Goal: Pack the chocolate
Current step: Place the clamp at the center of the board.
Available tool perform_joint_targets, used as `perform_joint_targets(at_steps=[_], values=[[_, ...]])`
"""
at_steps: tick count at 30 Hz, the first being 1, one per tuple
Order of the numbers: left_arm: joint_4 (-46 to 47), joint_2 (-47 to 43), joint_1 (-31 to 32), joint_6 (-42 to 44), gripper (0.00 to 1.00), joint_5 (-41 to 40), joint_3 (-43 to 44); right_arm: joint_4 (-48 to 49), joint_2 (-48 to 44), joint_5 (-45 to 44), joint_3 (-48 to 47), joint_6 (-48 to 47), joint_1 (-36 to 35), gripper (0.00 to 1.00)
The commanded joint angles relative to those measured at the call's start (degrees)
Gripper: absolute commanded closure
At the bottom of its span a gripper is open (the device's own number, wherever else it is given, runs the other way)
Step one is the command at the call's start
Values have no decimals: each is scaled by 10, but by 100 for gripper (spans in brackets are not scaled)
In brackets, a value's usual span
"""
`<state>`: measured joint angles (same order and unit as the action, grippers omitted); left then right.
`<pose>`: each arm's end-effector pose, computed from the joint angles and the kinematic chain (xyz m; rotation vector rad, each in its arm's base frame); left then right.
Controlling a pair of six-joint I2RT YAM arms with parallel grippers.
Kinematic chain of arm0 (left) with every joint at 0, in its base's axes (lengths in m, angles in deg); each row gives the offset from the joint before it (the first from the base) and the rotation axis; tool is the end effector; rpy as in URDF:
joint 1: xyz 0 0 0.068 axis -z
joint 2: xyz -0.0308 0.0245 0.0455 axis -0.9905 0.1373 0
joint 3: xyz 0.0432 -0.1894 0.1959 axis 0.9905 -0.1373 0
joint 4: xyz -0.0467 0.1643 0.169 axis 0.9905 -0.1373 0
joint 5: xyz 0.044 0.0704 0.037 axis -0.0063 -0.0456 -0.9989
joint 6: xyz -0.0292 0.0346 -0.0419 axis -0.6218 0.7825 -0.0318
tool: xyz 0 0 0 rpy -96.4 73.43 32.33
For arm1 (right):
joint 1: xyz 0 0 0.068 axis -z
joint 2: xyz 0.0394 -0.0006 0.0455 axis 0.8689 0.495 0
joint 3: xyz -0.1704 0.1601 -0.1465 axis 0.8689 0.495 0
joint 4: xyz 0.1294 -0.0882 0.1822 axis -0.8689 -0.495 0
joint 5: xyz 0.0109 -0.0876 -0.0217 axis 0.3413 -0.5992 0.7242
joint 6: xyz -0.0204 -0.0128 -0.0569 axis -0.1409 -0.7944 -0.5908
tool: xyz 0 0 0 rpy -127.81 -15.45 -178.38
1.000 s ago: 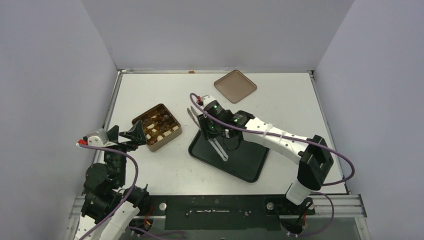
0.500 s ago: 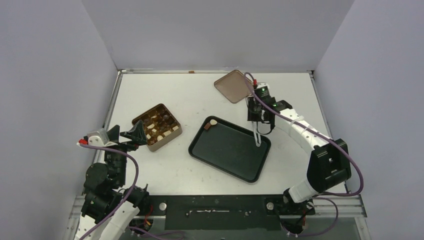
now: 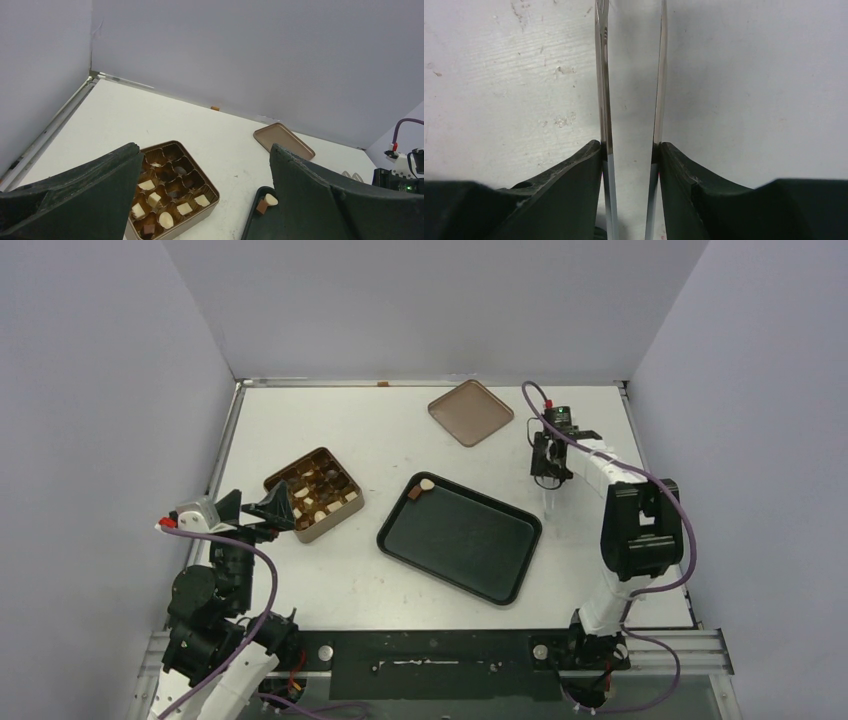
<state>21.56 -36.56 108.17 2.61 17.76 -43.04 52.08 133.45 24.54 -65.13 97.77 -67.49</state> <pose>0.0493 0.0006 0.3377 -0.2985 1.3532 -0.2728 0.3470 0.0383 0.2090 0.2096 2.5957 -0.0124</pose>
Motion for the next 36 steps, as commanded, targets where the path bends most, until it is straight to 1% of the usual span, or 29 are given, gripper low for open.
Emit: perform_joint_targets(at_steps=[1, 5, 9, 17, 21, 29, 36], values=[[17, 7, 3, 10, 3, 3, 2, 21, 14, -5, -54, -4, 17, 57], [17, 7, 3, 10, 3, 2, 2, 45, 38, 29, -73, 45, 39, 58], [15, 6, 3, 10, 3, 2, 2, 60, 68, 32, -97, 108, 40, 58], [15, 4, 3, 10, 3, 1, 3, 71, 105, -24, -110, 230, 28, 57], [15, 2, 3, 10, 3, 1, 3, 60, 125, -55, -113, 287, 17, 54], [14, 1, 3, 11, 3, -1, 3, 38, 147, -73, -124, 333, 11, 48], [15, 0, 3, 11, 3, -1, 3, 0, 132, -98, -143, 346, 7, 37]])
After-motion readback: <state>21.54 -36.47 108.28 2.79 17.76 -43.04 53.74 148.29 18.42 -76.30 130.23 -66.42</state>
